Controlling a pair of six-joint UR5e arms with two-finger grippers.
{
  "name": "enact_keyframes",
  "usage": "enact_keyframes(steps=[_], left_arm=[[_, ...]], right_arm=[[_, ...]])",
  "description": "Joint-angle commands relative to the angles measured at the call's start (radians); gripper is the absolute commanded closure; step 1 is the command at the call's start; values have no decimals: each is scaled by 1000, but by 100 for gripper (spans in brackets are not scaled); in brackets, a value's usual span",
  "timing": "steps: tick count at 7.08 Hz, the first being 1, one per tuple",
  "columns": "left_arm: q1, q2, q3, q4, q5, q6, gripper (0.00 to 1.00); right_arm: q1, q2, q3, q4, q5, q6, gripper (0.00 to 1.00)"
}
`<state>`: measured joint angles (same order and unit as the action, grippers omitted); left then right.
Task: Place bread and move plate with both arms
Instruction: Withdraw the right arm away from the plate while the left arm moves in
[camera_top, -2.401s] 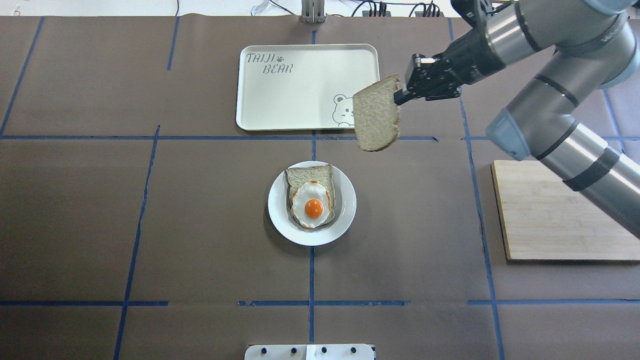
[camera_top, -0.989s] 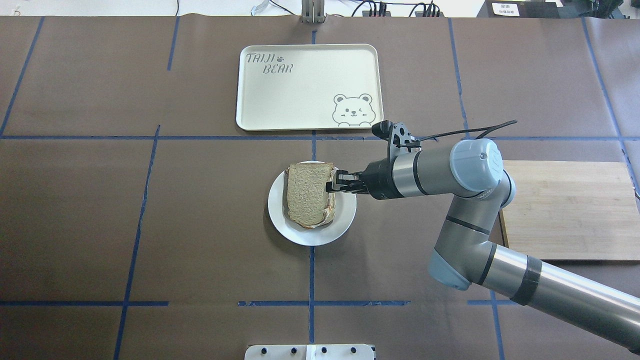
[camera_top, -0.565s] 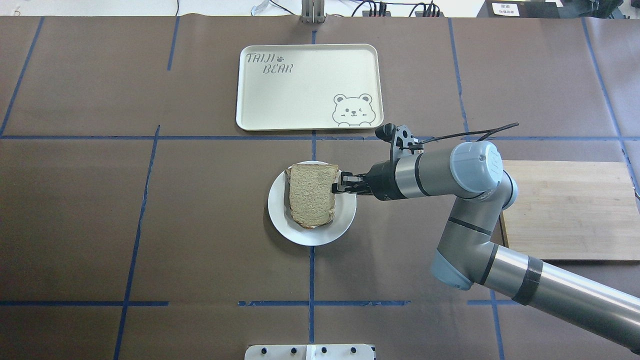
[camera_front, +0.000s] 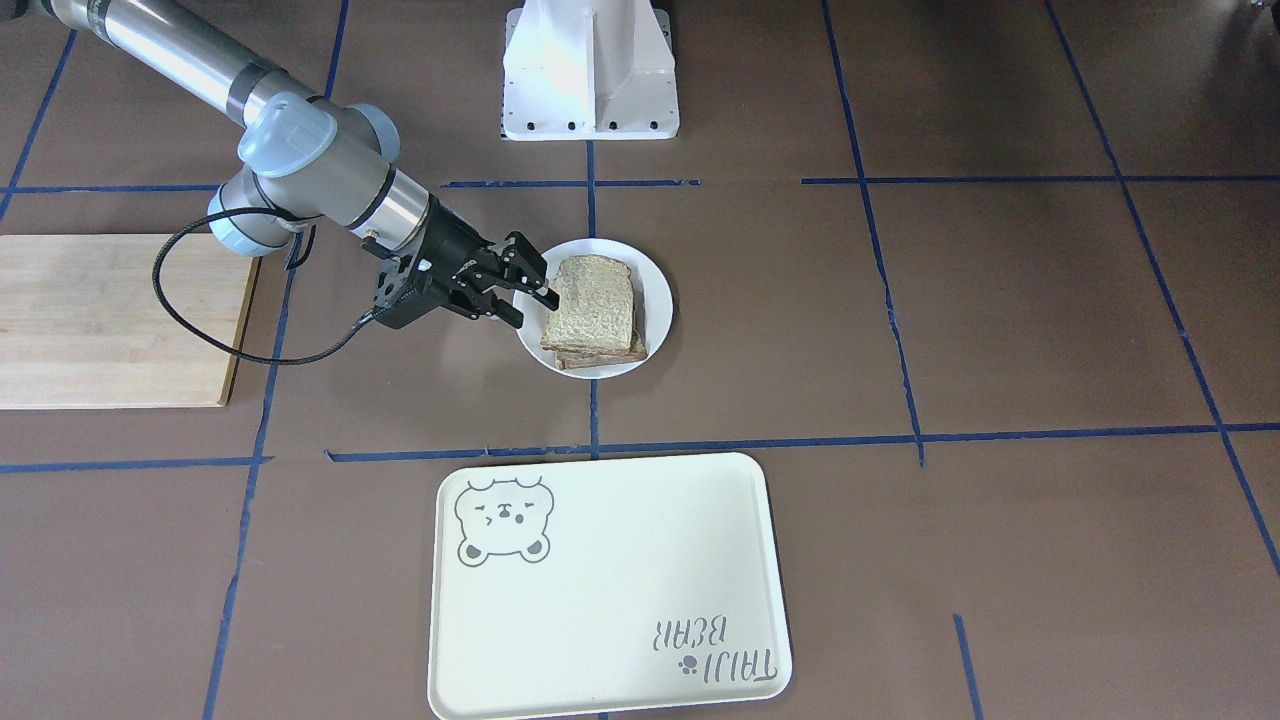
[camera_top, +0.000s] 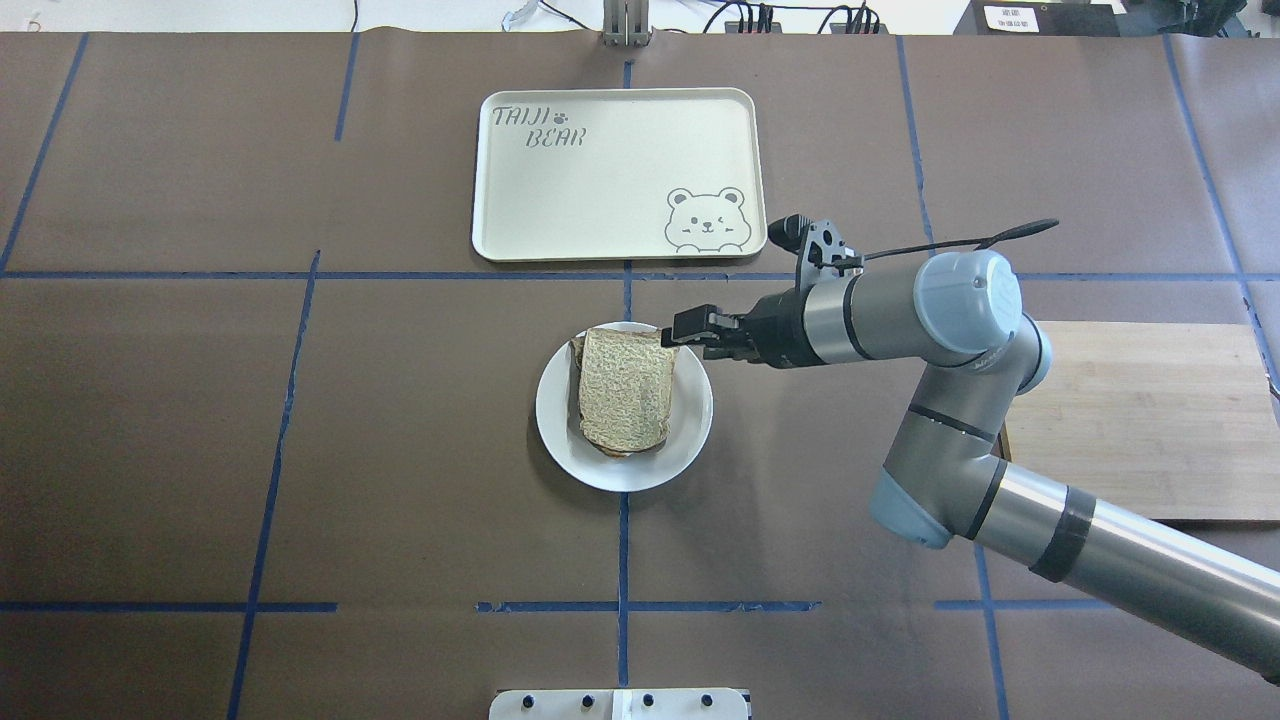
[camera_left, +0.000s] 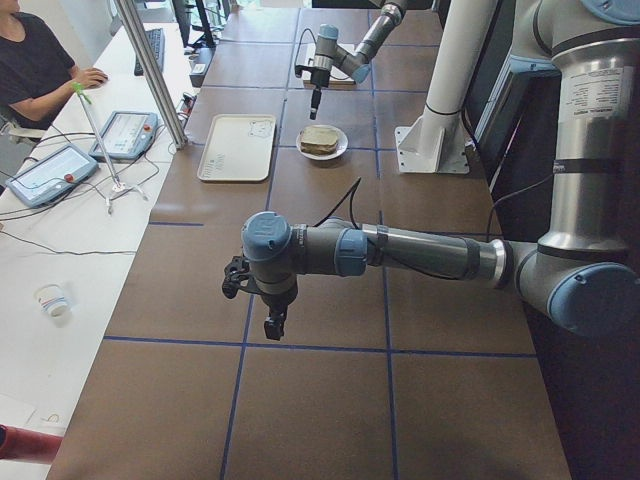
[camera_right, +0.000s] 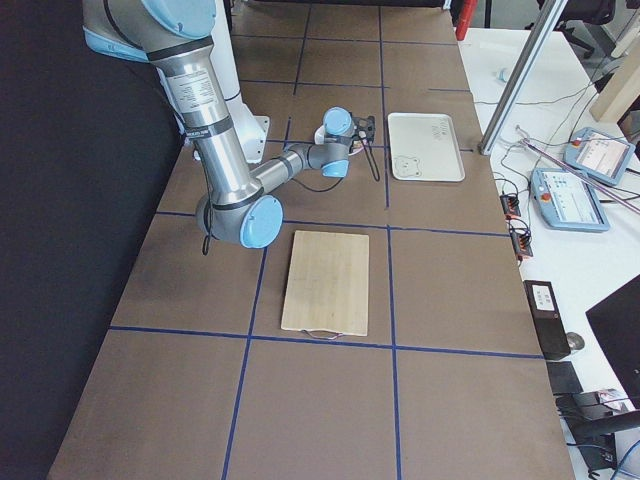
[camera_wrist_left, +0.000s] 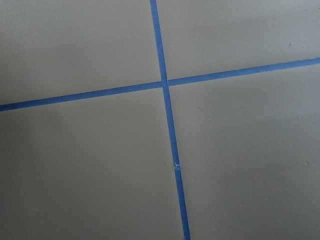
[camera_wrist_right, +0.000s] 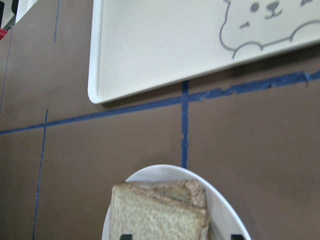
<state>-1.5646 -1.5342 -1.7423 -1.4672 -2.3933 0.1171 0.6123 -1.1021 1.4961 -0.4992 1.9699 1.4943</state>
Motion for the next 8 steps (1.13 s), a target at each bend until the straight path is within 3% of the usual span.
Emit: enact_keyframes(steps=[1, 3, 5, 6, 8], left_arm=[[14, -23, -34, -56, -49, -186, 0], [127, -24, -34, -325, -64, -451, 0], [261, -24, -23, -672, -72, -864, 0], [327, -50, -14, -785, -40, -1024, 0], [408, -116, -16, -895, 15, -1279, 0]], right_arm=[[163, -5, 18, -147, 110, -32, 1], [269, -13, 26, -337, 126, -338, 0], [355, -15, 39, -589, 133, -609, 0], [403, -18, 65, -722, 135, -754, 0], [505, -57, 180, -1077, 135, -1091, 0]])
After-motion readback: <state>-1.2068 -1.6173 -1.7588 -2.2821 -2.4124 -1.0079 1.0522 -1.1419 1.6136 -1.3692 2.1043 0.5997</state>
